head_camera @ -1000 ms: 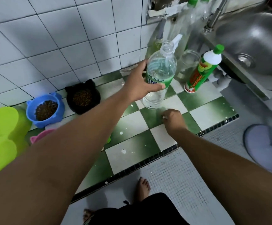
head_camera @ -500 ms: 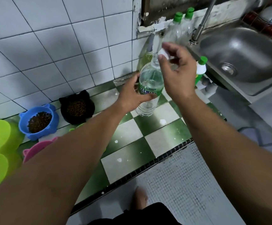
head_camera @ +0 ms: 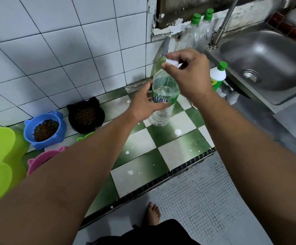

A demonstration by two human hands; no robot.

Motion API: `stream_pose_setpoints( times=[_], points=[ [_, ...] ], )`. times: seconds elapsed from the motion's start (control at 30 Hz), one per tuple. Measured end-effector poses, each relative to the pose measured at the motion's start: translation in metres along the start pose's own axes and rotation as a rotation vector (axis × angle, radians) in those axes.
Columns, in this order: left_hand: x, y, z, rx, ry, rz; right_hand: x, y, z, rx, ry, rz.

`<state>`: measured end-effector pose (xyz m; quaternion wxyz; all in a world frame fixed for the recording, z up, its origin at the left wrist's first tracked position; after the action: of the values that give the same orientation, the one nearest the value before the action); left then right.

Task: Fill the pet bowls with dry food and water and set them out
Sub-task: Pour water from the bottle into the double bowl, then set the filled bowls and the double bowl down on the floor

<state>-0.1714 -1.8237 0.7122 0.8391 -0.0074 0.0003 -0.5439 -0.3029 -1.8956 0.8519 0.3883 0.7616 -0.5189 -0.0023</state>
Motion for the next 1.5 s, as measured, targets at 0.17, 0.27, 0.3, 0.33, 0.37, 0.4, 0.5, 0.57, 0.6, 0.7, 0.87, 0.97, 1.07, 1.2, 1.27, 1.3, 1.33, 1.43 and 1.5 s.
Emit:
stream_pose_setpoints(
  times=[0.17, 0.27, 0.3, 0.33, 0.37, 0.4, 0.5, 0.57, 0.6, 0.7, 0.87, 0.97, 1.07, 1.2, 1.27, 1.3, 1.33, 1.43, 1.5],
  points=[
    [-0.001, -0.002, 0.002, -0.007, 0.016, 0.006, -0.001, -0.004, 0.009, 0.067, -0.076, 0.084],
    [-0.003, -0.001, 0.0, -0.012, 0.029, 0.022, -0.011, -0.007, 0.009, 0.068, -0.081, 0.199],
    [-0.003, 0.0, 0.0, -0.015, 0.028, 0.027, -0.013, -0.008, 0.007, 0.06, -0.052, 0.212],
    [-0.003, 0.002, 0.001, -0.021, 0.025, 0.029, -0.016, -0.011, 0.006, 0.064, -0.018, 0.205],
    [-0.003, 0.004, 0.001, -0.029, 0.022, 0.029, -0.019, -0.014, 0.006, 0.092, 0.013, 0.183],
    [-0.003, 0.005, 0.001, -0.037, 0.02, 0.028, -0.02, -0.017, 0.007, 0.139, 0.022, 0.16],
    [-0.003, 0.005, 0.001, -0.04, 0.023, 0.032, -0.024, -0.021, 0.013, 0.263, -0.037, 0.154],
    [-0.004, 0.004, 0.0, -0.037, 0.032, 0.048, -0.025, -0.02, 0.011, 0.268, -0.06, 0.189],
    [-0.004, 0.005, -0.001, -0.031, 0.036, 0.056, -0.025, -0.02, 0.009, 0.266, -0.07, 0.2],
    [-0.005, 0.004, 0.0, -0.015, 0.042, 0.06, -0.023, -0.017, 0.005, 0.201, -0.088, 0.268],
    [-0.008, -0.002, 0.001, -0.016, 0.073, 0.073, -0.02, -0.02, 0.0, 0.1, -0.17, 0.335],
    [-0.011, -0.003, 0.007, 0.026, 0.078, 0.063, -0.018, -0.021, -0.002, 0.061, -0.172, 0.367],
    [-0.02, 0.002, 0.015, 0.124, 0.066, 0.036, -0.024, -0.018, -0.003, 0.005, -0.153, 0.387],
    [-0.056, 0.04, 0.013, 0.216, 0.083, 0.237, -0.049, -0.018, -0.028, -0.128, -0.017, 0.521],
    [-0.082, 0.074, 0.011, 0.301, 0.058, 0.403, -0.066, -0.037, -0.049, -0.097, 0.12, 0.457],
    [-0.097, 0.093, 0.008, 0.32, 0.052, 0.476, -0.075, -0.054, -0.055, -0.072, 0.166, 0.376],
    [-0.112, 0.111, 0.006, 0.321, 0.054, 0.545, -0.084, -0.074, -0.059, -0.041, 0.175, 0.273],
    [-0.162, 0.163, 0.0, 0.332, 0.106, 0.703, -0.113, -0.147, -0.047, 0.04, -0.011, -0.091],
    [-0.196, 0.193, -0.004, 0.384, 0.144, 0.778, -0.137, -0.192, -0.027, -0.01, -0.185, -0.312]
  ],
)
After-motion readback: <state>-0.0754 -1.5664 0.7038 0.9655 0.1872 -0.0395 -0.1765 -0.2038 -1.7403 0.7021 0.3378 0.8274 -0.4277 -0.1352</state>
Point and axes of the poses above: each hand's wrist, its own x-axis towards the middle knuckle, its own y-axis out of the back of the hand, z = x × y, the point moved 5 cm from there along x, towards the middle knuckle, and after that the axes turned 11 degrees about -x, right-handed, at the moved point
